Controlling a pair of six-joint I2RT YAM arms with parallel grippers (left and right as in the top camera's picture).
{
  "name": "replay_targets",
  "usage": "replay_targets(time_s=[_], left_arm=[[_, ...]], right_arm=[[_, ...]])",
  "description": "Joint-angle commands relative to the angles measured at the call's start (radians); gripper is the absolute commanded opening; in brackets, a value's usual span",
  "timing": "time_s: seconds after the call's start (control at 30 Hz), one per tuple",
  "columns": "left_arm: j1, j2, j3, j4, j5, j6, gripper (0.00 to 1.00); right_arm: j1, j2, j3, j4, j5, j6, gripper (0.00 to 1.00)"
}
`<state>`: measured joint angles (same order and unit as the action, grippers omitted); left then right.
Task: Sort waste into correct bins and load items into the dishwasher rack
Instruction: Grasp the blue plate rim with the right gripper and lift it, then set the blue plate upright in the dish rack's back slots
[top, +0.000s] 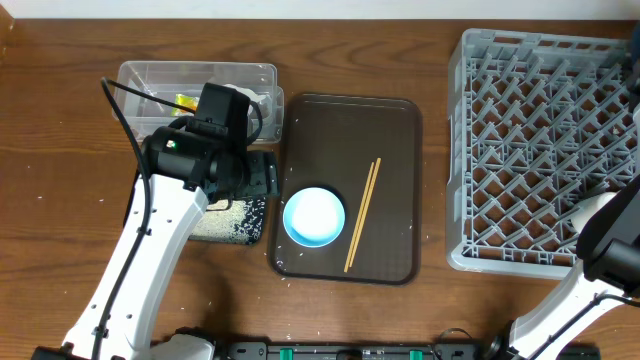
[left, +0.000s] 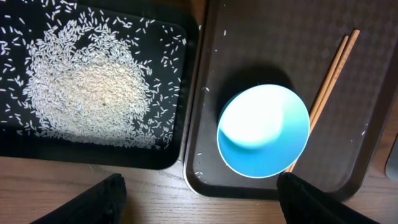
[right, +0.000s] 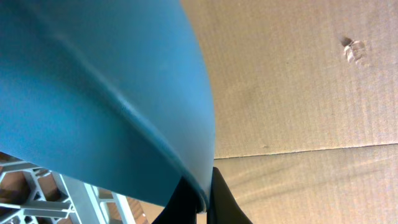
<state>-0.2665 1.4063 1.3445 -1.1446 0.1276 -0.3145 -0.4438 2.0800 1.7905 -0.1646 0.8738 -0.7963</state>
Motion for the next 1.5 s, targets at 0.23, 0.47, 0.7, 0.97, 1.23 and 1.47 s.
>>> replay_targets(time_s=[0.23, 0.47, 0.7, 0.97, 1.23, 1.47], left_arm=[[-0.003, 0.005, -0.006, -0.002, -0.005, -0.005, 0.80], [-0.003, 0.005, -0.006, -0.002, -0.005, -0.005, 0.80], [-0.003, 0.005, -0.006, -0.003, -0.005, -0.005, 0.80], [-0.003, 0.005, -0.006, -0.002, -0.005, -0.005, 0.80], [-0.003, 0.005, -0.006, -0.002, -0.005, -0.005, 0.80], [-0.003, 0.005, -0.006, -0.003, -0.005, -0.005, 0.80]], right_arm=[[0.000, 0.016, -0.014, -0.054, 0.095, 0.075, 0.01], [0.000, 0.010, -0.014, -0.167, 0.093, 0.211, 0.01], [0.000, -0.021, -0.014, -0.204, 0.095, 0.264, 0.01], [0.000, -0.027, -0.014, -0.420, 0.095, 0.573, 0.02], [0.000, -0.027, -0.014, -0.662, -0.085, 0.766, 0.46], [0.023, -0.093, -0.014, -0.739, -0.202, 0.819, 0.94]])
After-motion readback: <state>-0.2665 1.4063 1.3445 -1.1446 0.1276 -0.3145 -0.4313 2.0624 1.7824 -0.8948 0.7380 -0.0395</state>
